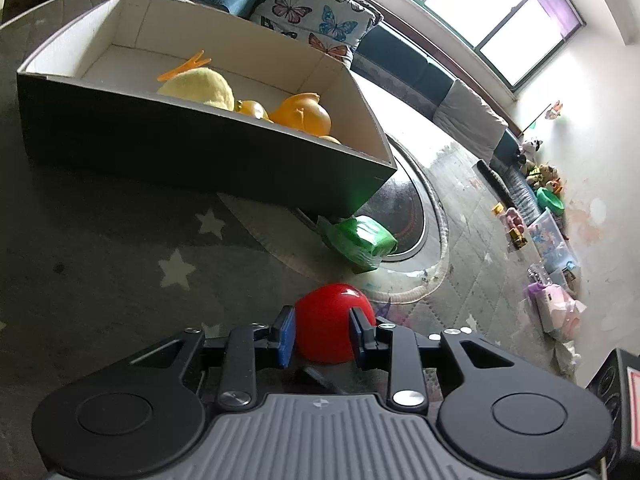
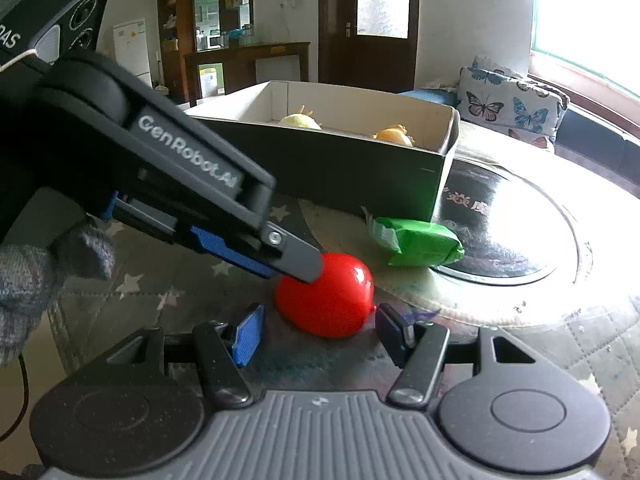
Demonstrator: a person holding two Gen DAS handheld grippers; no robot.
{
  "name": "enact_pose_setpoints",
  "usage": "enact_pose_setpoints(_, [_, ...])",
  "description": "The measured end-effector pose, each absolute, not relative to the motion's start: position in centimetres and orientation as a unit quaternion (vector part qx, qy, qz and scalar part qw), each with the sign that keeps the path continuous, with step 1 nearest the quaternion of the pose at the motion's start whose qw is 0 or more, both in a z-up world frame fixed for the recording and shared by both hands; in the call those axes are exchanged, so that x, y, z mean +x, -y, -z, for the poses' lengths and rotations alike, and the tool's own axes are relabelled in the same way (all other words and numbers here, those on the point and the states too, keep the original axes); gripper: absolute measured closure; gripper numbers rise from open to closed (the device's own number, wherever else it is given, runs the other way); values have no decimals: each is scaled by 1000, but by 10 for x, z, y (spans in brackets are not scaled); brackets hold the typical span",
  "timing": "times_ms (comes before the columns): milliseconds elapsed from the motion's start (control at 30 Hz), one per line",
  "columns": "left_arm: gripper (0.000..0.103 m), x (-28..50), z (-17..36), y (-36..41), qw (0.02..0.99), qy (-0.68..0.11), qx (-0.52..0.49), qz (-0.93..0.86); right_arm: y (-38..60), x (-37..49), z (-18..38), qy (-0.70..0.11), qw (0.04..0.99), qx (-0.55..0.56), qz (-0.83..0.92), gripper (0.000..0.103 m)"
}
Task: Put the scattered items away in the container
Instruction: 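Move right tool to red ball and close its fingers on it, then carry red ball in right tool over the box and lower it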
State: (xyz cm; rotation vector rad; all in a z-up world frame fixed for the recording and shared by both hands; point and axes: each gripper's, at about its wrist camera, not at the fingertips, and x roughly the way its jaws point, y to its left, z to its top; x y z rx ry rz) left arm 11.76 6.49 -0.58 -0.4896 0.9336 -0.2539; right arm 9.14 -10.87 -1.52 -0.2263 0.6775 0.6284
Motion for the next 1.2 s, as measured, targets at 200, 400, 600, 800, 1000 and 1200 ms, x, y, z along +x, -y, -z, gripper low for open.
enact_pose_setpoints(200, [69, 121, 5, -65, 858, -439, -238, 122, 104, 89, 17, -318, 895, -109, -292, 43])
enact_pose_setpoints(400, [69, 125, 5, -67, 856, -440, -242, 121, 102, 92, 15, -319, 897, -104, -287, 42])
enact_pose_setpoints(600, [68, 129, 2, -62, 859, -441, -229, 122, 97, 94, 14, -319, 900, -100, -280, 42])
enact_pose_setpoints(800, [67, 134, 1, -57, 861, -443, -220, 117, 93, 95, 14, -316, 903, -103, -274, 45])
enact_pose_setpoints(1000, [66, 130, 3, -59, 859, -447, -222, 114, 94, 91, 12, -315, 901, -106, -279, 45])
enact_pose_setpoints(1200, [67, 124, -12, -65, 863, -433, -233, 116, 93, 87, 1, -300, 902, -116, -287, 45])
